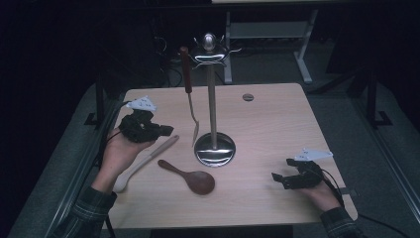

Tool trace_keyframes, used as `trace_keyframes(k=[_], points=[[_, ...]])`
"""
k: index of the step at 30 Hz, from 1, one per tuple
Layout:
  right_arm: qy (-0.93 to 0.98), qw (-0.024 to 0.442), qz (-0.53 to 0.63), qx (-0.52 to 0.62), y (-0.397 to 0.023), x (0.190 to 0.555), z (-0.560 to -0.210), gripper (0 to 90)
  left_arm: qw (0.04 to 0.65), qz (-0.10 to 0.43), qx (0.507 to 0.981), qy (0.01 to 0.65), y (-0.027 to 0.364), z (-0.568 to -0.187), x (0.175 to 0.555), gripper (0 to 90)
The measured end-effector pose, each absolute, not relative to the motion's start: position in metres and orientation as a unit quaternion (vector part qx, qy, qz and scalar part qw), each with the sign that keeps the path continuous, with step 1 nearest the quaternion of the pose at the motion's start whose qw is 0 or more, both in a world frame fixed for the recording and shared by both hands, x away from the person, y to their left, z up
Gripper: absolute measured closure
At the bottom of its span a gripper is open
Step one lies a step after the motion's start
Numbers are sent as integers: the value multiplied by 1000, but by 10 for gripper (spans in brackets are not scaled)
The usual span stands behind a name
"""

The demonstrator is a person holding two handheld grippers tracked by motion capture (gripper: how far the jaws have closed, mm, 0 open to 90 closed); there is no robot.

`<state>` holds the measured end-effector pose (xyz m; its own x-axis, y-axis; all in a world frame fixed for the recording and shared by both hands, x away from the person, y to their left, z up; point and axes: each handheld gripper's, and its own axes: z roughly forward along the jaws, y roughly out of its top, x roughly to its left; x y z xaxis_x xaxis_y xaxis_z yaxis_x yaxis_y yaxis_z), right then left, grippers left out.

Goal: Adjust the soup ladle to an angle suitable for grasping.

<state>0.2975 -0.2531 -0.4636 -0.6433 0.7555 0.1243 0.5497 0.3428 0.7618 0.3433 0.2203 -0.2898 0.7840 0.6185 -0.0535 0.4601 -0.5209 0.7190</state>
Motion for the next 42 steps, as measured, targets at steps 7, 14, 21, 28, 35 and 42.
trace_keyframes(k=[7, 14, 21, 28, 35, 42], points=[[809, 126, 409, 404, -252, 297, -464, 149, 353, 107, 872, 322, 223, -328, 354, 900], [809, 125, 409, 404, -252, 297, -464, 149, 328, 107, 877, 335, 224, -365, 372, 900], [810, 125, 409, 403, -251, 298, -464, 149, 287, 111, 878, 367, 227, -405, 400, 900], [810, 125, 409, 403, -252, 298, -464, 149, 255, 103, 882, 383, 226, -431, 420, 900], [809, 125, 410, 401, -252, 298, -464, 151, 246, 112, 875, 402, 228, -446, 430, 900], [810, 124, 410, 402, -252, 298, -464, 151, 236, 136, 860, 431, 244, -448, 441, 900]])
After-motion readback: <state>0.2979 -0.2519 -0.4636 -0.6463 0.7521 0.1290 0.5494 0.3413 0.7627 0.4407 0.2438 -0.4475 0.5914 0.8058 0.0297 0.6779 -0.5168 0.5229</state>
